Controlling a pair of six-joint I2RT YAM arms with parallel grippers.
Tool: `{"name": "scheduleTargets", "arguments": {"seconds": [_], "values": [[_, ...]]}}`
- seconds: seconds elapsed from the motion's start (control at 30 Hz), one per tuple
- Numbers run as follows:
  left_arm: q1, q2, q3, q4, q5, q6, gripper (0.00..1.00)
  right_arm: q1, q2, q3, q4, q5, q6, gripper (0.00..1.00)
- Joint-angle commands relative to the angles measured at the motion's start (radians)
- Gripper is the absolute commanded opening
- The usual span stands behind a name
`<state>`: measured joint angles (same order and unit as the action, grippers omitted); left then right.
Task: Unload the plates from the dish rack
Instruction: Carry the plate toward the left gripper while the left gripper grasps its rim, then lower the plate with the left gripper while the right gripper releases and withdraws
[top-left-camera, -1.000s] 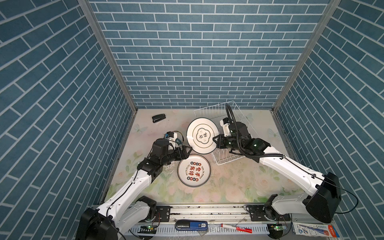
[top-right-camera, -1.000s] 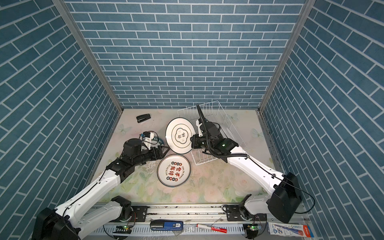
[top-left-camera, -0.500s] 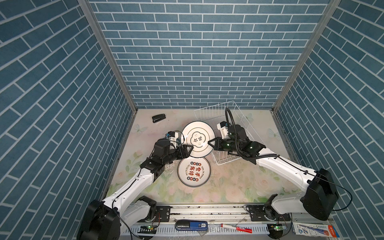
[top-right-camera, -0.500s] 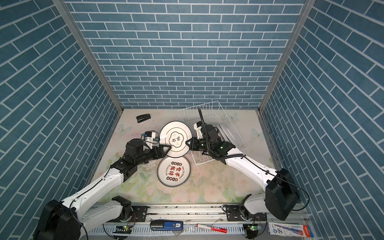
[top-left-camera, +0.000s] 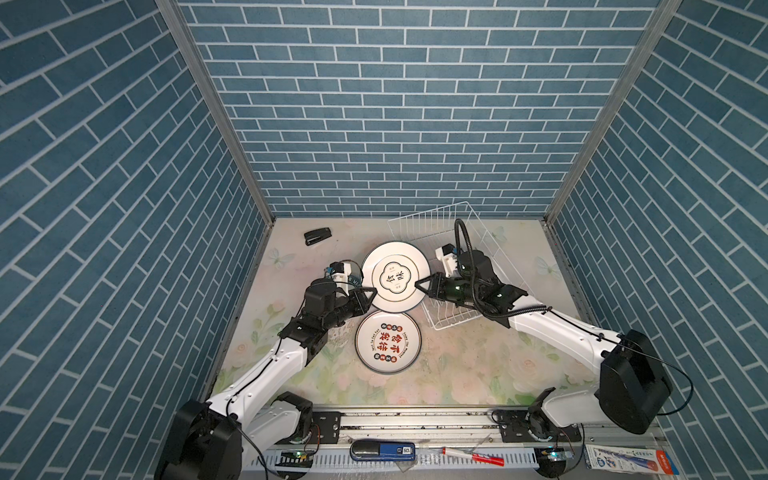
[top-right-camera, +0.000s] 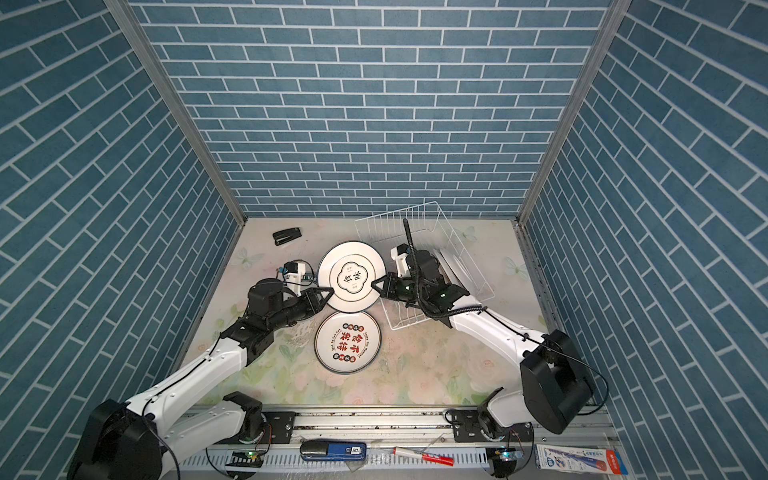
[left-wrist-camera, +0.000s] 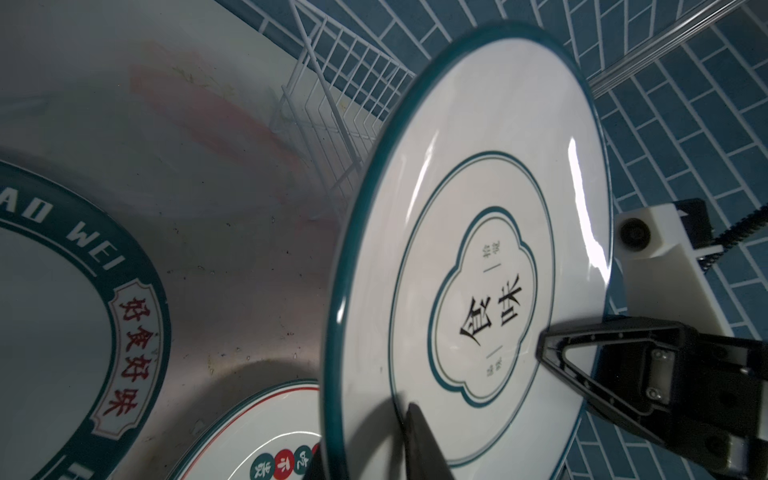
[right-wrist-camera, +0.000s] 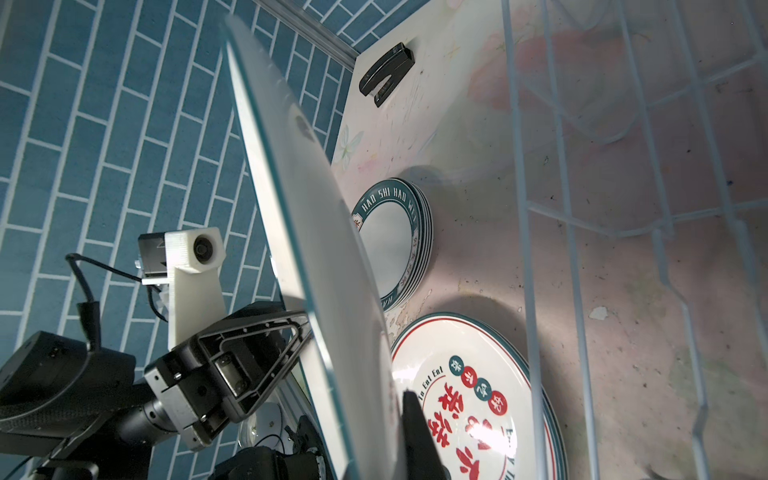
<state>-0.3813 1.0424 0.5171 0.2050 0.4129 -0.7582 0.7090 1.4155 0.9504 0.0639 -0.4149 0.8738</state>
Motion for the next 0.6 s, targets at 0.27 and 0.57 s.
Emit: {"name": "scheduleTargets", "arguments": {"seconds": [0.27, 0.57], "values": [[-0.030, -0.008, -0.015, 0.005, 0.048, 0.083, 0.00, 0.030, 0.040, 0.003, 0.122, -0.074, -0.001, 0.13], [-0.025, -0.081, 0.012, -0.149, 0.006, 0.095, 0.00, 0.024, 0.017, 0.038, -0.028, 0.007, -0.091, 0.42]]}}
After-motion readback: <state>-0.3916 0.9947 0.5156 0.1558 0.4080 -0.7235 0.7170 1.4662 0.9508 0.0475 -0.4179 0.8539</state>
